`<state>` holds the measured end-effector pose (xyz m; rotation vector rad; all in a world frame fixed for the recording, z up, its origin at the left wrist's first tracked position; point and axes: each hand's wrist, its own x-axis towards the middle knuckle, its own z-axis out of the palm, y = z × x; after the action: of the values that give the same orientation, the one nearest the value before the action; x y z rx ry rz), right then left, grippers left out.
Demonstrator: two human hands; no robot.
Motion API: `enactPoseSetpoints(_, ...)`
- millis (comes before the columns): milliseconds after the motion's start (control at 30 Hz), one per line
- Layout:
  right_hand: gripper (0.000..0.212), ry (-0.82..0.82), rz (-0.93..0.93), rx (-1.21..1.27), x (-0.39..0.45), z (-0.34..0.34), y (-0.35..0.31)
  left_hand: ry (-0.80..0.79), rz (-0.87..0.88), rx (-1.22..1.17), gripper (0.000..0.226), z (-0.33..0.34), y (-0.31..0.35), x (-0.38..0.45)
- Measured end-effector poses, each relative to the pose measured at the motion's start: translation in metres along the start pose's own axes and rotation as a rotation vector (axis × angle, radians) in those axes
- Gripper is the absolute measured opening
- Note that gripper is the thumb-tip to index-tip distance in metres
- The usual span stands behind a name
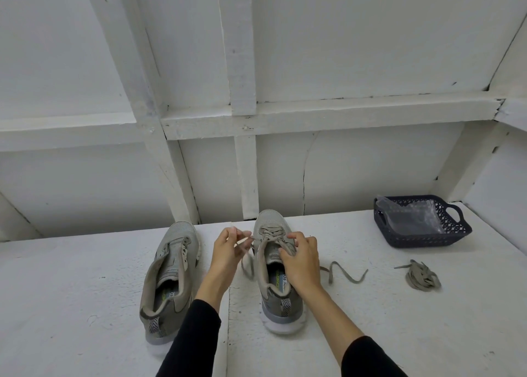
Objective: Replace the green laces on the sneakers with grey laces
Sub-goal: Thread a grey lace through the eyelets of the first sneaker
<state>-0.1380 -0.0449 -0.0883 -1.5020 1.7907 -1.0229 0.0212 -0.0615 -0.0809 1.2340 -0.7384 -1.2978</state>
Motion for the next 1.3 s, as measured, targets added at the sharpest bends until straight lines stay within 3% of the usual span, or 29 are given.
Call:
enactPoseSetpoints(200, 0.029, -0.039, -0.054, 0.002, 0.002, 0.001, 0.004, -0.114, 0.142, 0.463, 0.014, 0.003, -0.005, -0.003)
enactPoseSetpoints(333, 0.030, -0.076, -0.137, -0.058, 0.004, 0.002, 0.003, -0.227, 0.235, 0.707, 0.017, -0.004, -0.004, 0.004)
enactPoseSetpoints(567, 0.021, -0.054, -0.345, -0.281, 0.009, 0.001, -0.001, -0.157, 0.272, 1.045, 0.015, -0.002, 0.005, 0.007)
enactPoseSetpoints(733, 0.034, -0.140, -0.461, -0.452, 0.015, 0.000, -0.008, -0.207, 0.315, 1.168, 0.012, -0.001, 0.012, 0.010)
enactPoseSetpoints(900, 0.031, -0.221, -0.399, -0.441, 0.024, 0.000, -0.013, -0.269, 0.393, 1.261, 0.007, 0.000, 0.019, 0.013)
enactPoseSetpoints(1067, 0.040, -0.417, -0.245, -0.363, 0.036, -0.006, -0.029, -0.225, 0.576, 1.360, 0.011, 0.000, 0.017, 0.011)
enactPoseSetpoints(1300, 0.025, -0.527, -0.116, -0.301, 0.051, -0.009, -0.037, -0.163, 0.744, 1.385, 0.009, -0.005, 0.007, 0.010)
